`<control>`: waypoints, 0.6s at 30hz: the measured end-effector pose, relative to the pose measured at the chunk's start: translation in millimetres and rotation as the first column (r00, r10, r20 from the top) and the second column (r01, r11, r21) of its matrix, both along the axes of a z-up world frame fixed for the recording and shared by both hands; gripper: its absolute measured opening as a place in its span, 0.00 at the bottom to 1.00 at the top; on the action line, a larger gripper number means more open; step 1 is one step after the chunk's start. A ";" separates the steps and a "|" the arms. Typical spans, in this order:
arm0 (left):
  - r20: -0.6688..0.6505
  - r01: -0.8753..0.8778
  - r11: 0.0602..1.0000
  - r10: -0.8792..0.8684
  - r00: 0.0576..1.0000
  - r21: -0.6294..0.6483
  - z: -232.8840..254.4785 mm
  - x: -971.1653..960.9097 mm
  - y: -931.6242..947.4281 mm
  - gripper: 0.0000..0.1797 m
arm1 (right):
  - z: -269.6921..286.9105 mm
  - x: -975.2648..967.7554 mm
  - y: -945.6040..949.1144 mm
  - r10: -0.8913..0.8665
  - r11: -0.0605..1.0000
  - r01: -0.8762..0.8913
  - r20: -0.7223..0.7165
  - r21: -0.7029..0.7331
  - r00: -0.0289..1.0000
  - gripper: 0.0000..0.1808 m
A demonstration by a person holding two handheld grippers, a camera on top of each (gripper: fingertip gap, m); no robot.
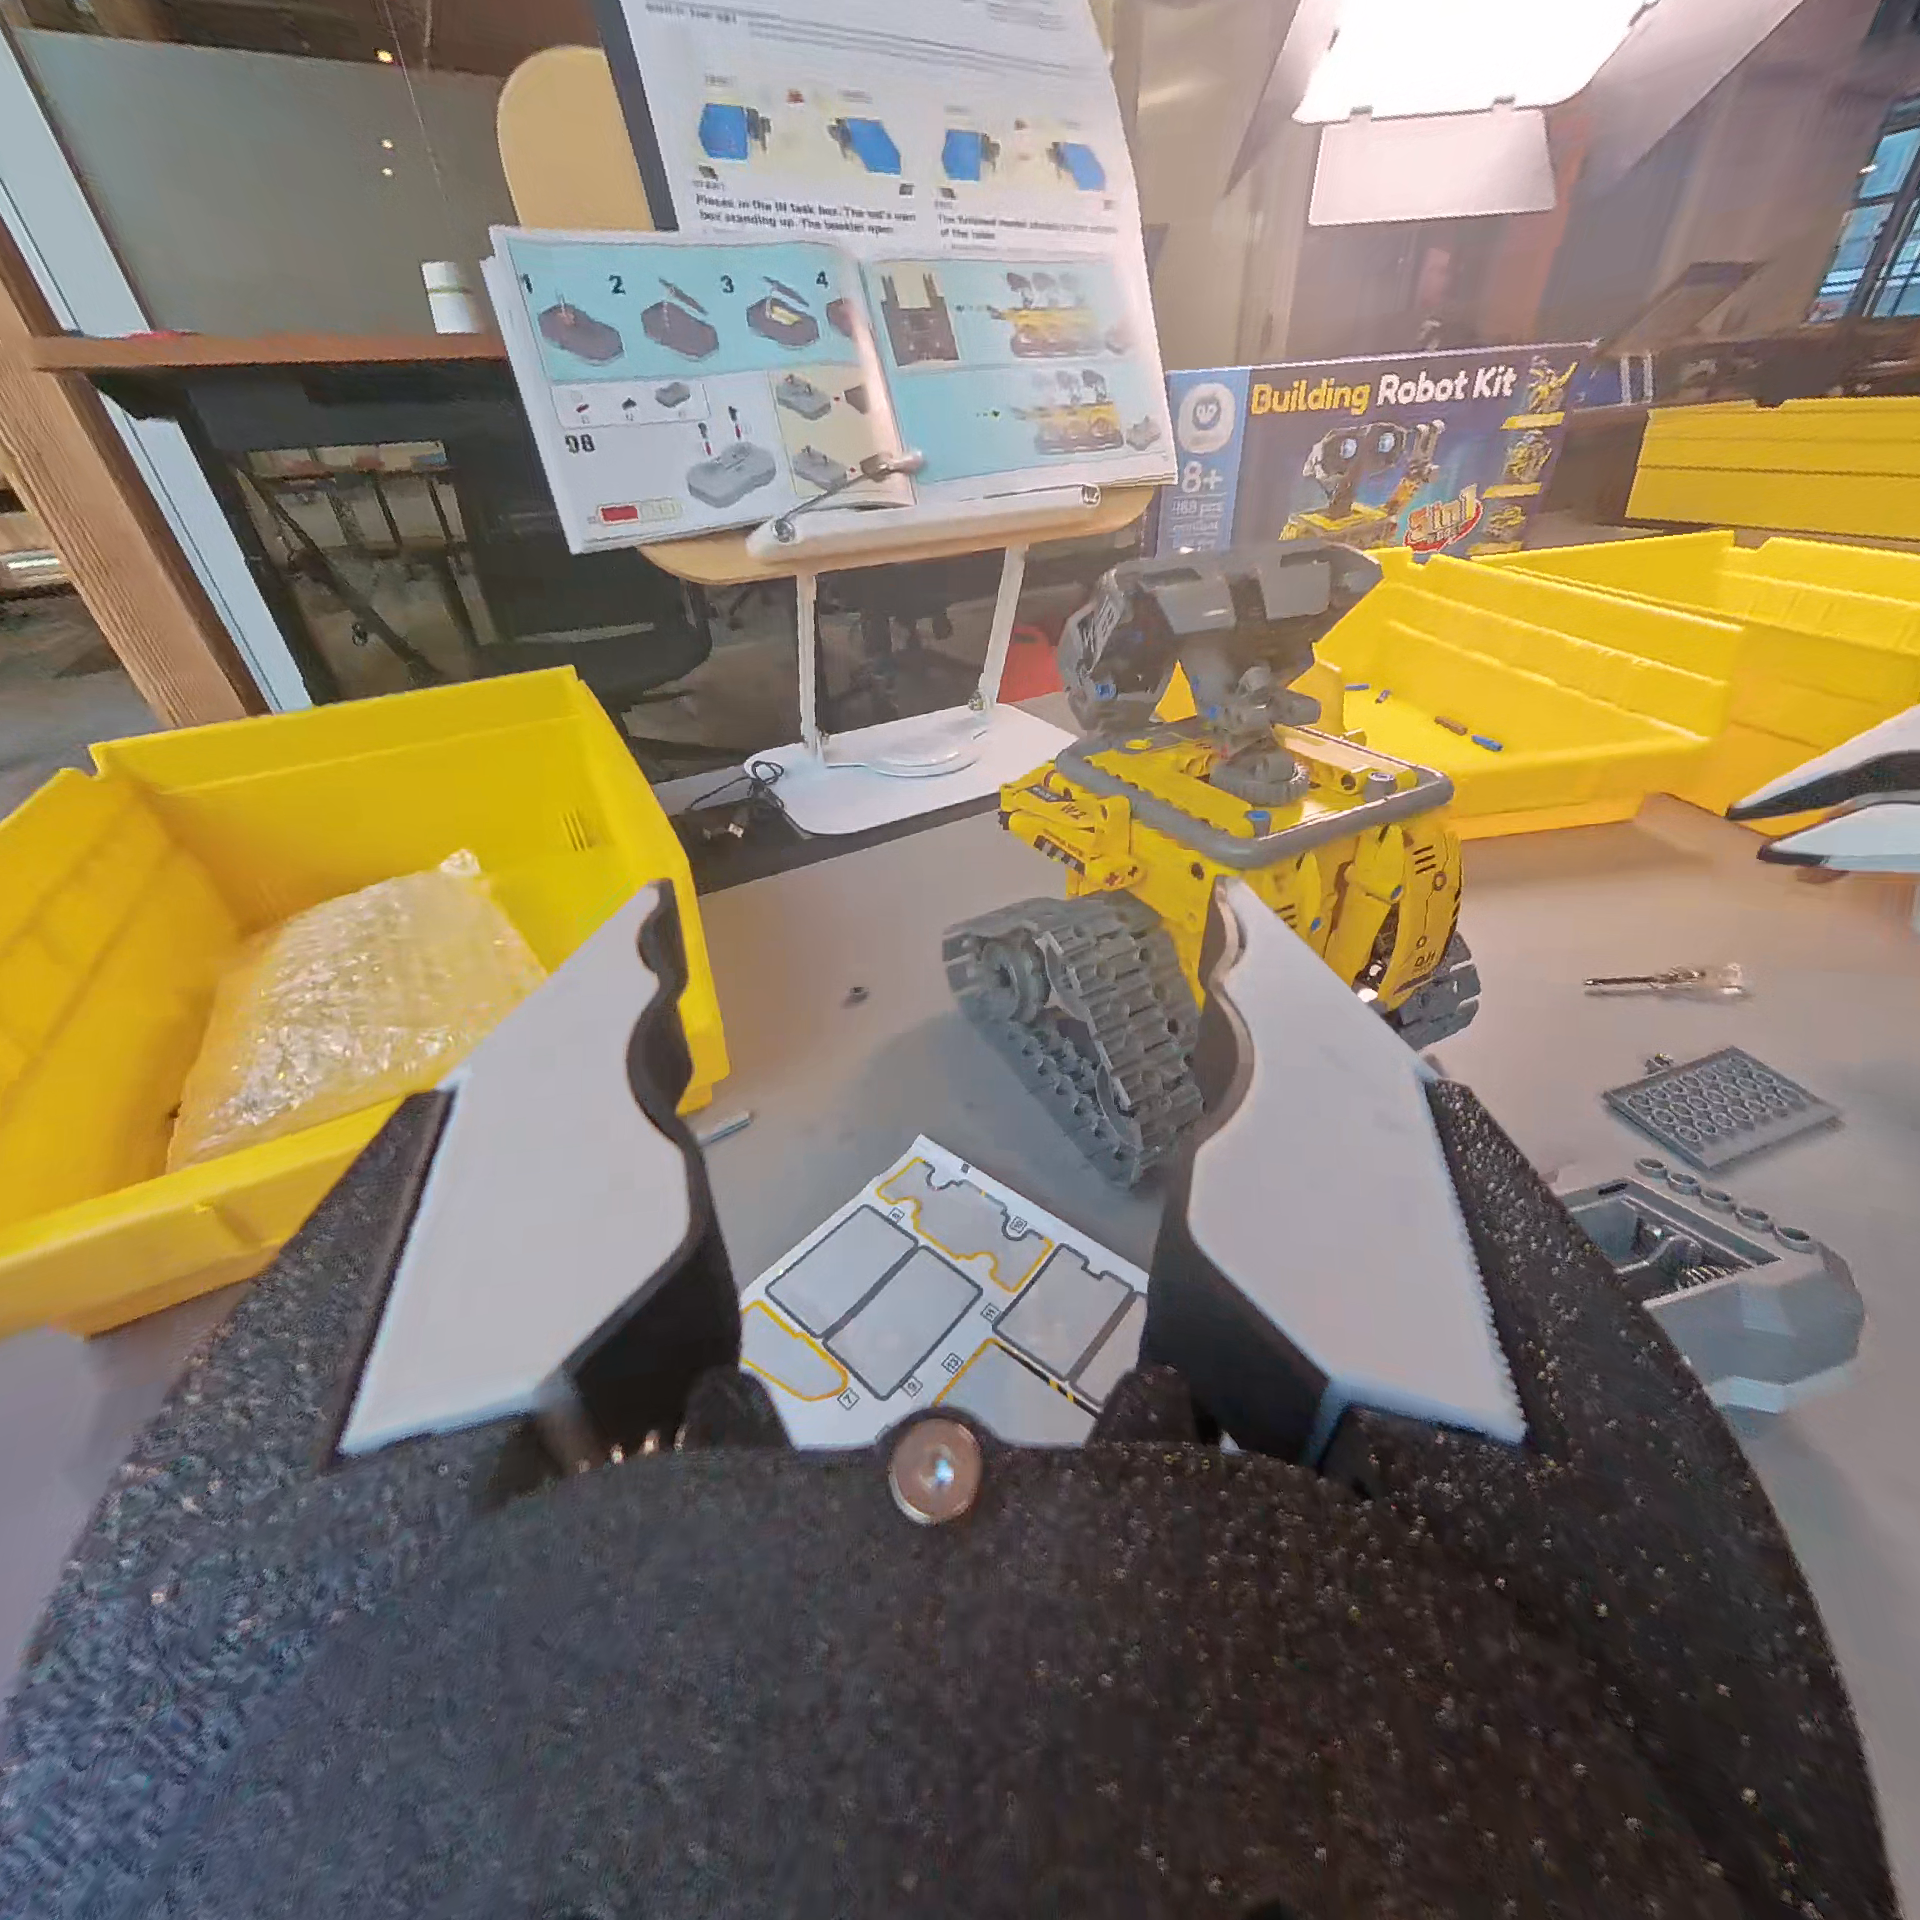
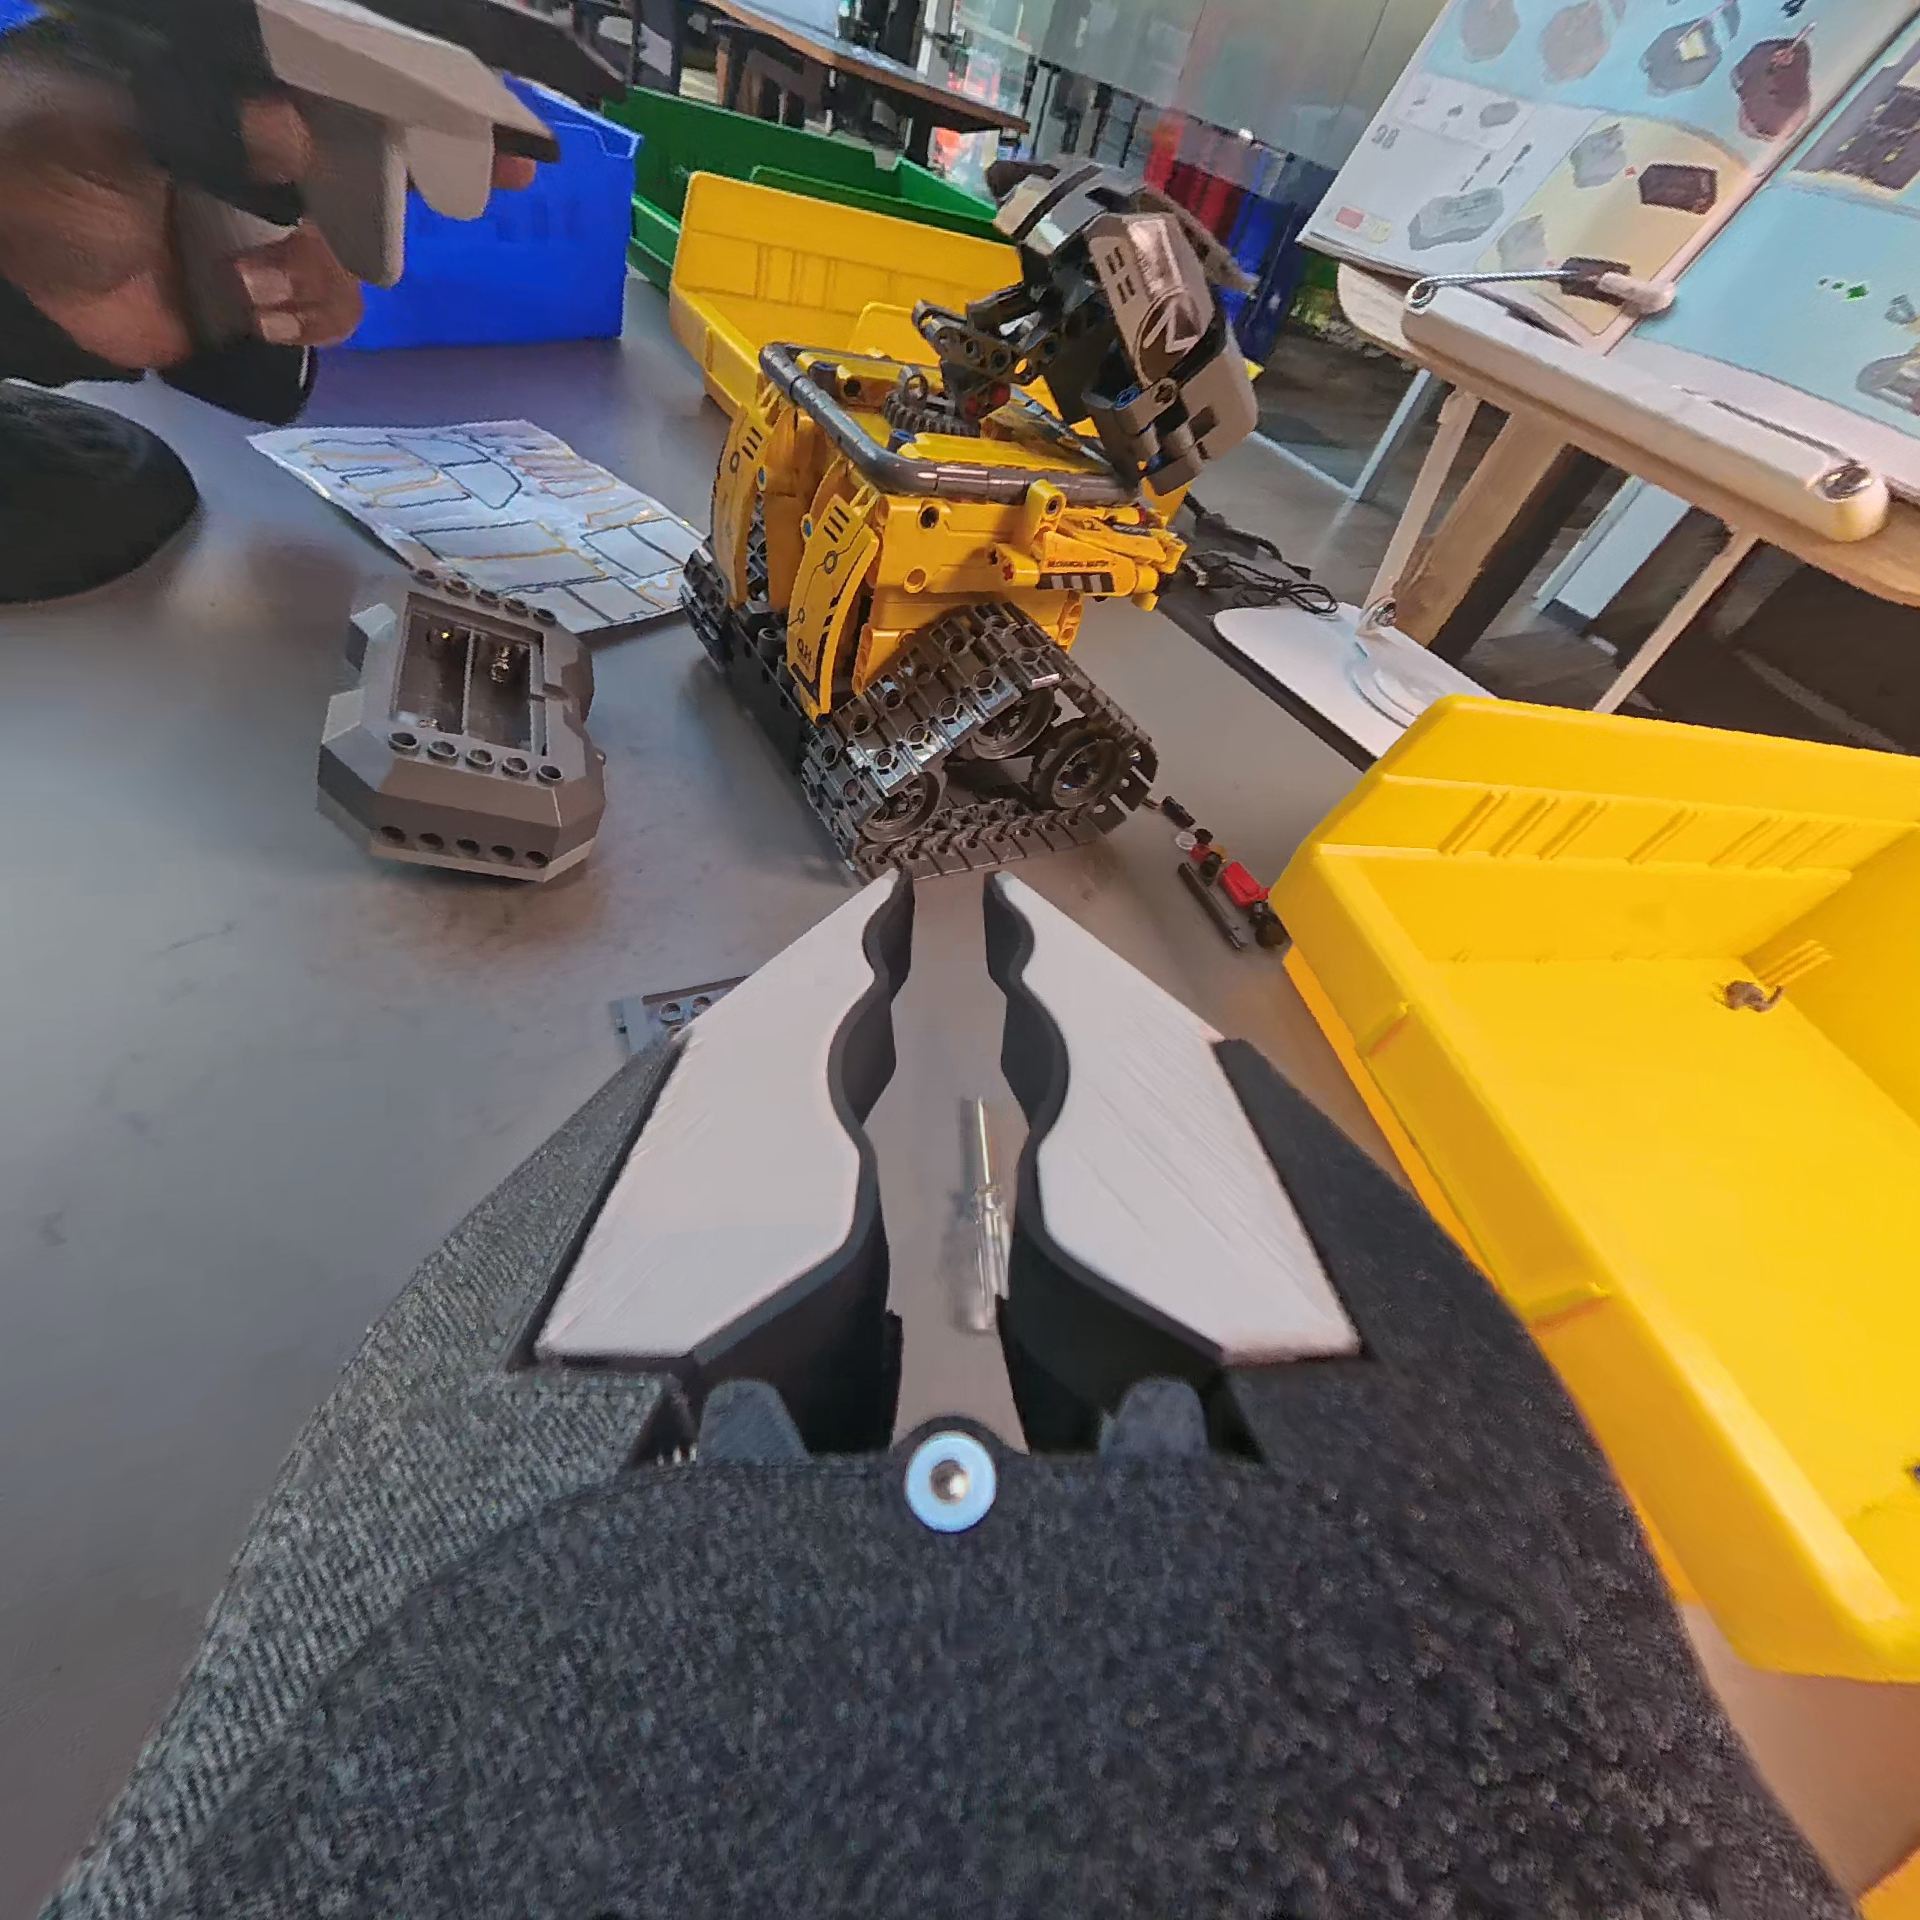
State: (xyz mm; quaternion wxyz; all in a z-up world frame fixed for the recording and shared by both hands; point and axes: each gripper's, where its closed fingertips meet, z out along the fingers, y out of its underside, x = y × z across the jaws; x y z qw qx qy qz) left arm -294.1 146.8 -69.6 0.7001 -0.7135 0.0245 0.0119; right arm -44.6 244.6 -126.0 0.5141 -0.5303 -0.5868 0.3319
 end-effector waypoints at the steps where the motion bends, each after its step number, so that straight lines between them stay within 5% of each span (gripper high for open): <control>1: 0.007 0.010 1.000 -0.010 1.000 -0.019 -4.5 1.2 1.4 0.54 | 4.0 1.3 4.4 -0.026 1.000 0.026 -0.018 0.010 1.000 0.09; 12: -0.086 0.270 0.929 -0.300 0.950 -0.253 -58.2 61.2 13.1 0.52 | -12.7 15.8 35.2 -0.154 0.988 0.155 0.103 -0.006 0.983 0.18; 18: 0.065 0.619 0.666 -0.657 0.751 -0.416 -91.9 126.3 -17.8 0.56 | -29.6 13.6 4.3 0.045 0.998 -0.036 0.207 -0.048 0.977 0.21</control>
